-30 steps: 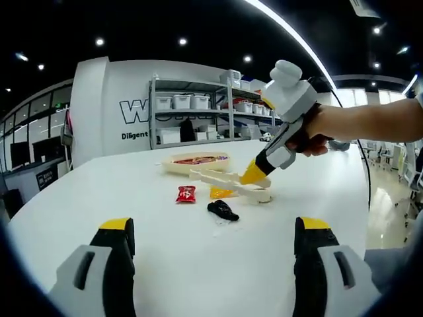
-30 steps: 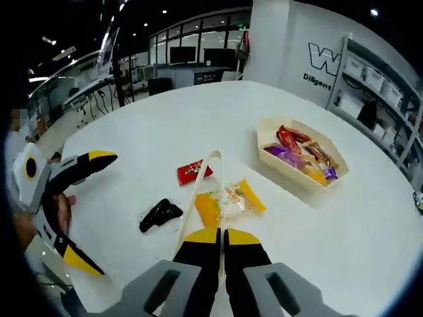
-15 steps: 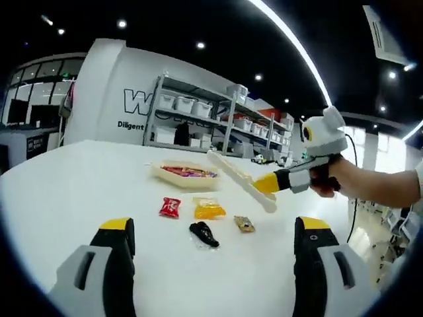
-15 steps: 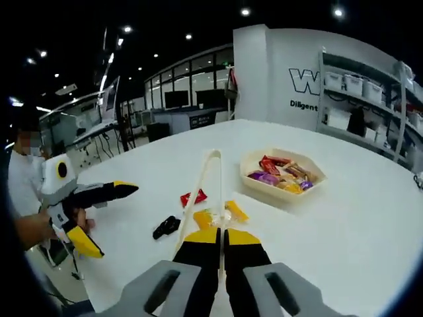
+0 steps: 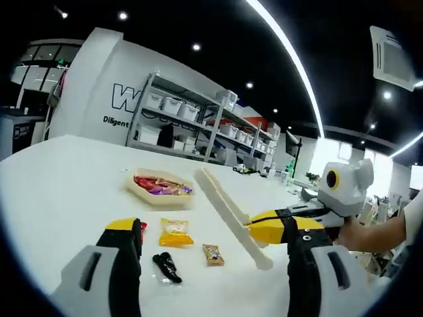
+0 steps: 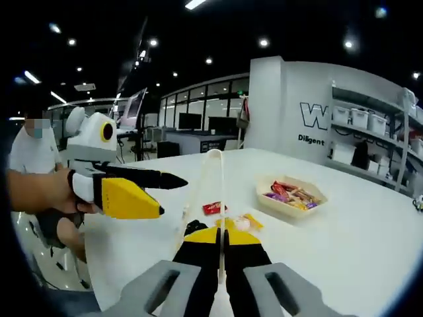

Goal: Place the target food into the container with the food tongs after gripping and lifting it, then release it inside without dropping or visibly crushing the food.

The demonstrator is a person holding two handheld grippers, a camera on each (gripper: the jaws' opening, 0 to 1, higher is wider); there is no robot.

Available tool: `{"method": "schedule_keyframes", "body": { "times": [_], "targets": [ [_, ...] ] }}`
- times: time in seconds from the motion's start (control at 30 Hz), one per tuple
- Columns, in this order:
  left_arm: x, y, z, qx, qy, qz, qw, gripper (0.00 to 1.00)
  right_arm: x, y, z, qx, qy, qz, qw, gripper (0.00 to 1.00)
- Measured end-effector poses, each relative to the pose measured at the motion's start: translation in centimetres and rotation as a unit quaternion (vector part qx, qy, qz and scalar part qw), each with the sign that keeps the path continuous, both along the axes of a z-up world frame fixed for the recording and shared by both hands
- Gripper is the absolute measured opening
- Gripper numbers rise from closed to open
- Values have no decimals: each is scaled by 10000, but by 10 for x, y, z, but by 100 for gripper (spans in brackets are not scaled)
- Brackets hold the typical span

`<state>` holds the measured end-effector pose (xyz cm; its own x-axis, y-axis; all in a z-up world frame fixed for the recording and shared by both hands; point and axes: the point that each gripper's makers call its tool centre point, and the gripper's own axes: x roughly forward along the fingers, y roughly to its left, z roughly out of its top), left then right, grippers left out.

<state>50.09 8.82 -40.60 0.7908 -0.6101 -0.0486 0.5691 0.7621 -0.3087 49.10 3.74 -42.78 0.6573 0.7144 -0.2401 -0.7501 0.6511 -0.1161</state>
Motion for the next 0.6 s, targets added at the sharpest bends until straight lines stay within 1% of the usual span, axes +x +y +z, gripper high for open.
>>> {"method": "schedule_keyframes", "body": {
  "times": [0.07, 0.1, 0.13, 0.17, 0.2, 0.23, 0.27, 0.33, 0.4, 0.43, 0.47, 0.5, 0.53, 0.6],
  "targets": [
    [-2, -6, 7, -352, 68, -133, 9993, 83, -3, -1, 1, 37, -154, 7, 9999, 0],
    [-3, -7, 8, -432, 117, -166, 9989, 81, -5, -1, 1, 80, -139, 49, 9999, 0],
    [-2, -7, 7, -370, 113, -188, 9991, 77, -6, -1, 0, 189, -64, 47, 9998, 0],
    [-3, -9, 6, -138, 37, -213, 9997, 74, -10, 1, -1, 409, 166, 115, 9990, 0],
    [-3, -10, 5, 94, -40, -237, 9997, 71, -13, 0, -2, 442, 265, 110, 9986, 0],
    [-3, -10, 5, 159, -86, -226, 9996, 69, -13, -2, -2, 386, 151, 98, 9991, 0],
    [-3, -13, 5, 223, -115, -239, 9994, 68, -17, -1, 1, 412, 13, 158, 9990, 0],
    [-3, -19, 7, 50, -24, -316, 9995, 67, -20, 0, 0, 440, 57, 159, 9989, 0],
    [-2, -24, 9, -74, 67, -415, 9991, 61, -24, 2, 1, 481, 32, 208, 9986, 0],
    [-2, -26, 10, -116, 77, -448, 9989, 55, -26, 2, 1, 487, -20, 216, 9986, 0],
    [-4, -30, 14, -189, 29, -583, 9981, 49, -27, 3, 2, 451, -131, 254, 9986, 0],
    [-6, -33, 16, -246, 27, -662, 9975, 43, -28, 3, 2, 442, -141, 243, 9986, 0],
    [-7, -36, 19, -314, 86, -718, 9969, 37, -29, 3, 2, 462, -163, 258, 9985, 0],
    [-7, -40, 22, -351, 97, -791, 9962, 33, -30, 3, 3, 516, -218, 269, 9981, 0]
  ]
}}
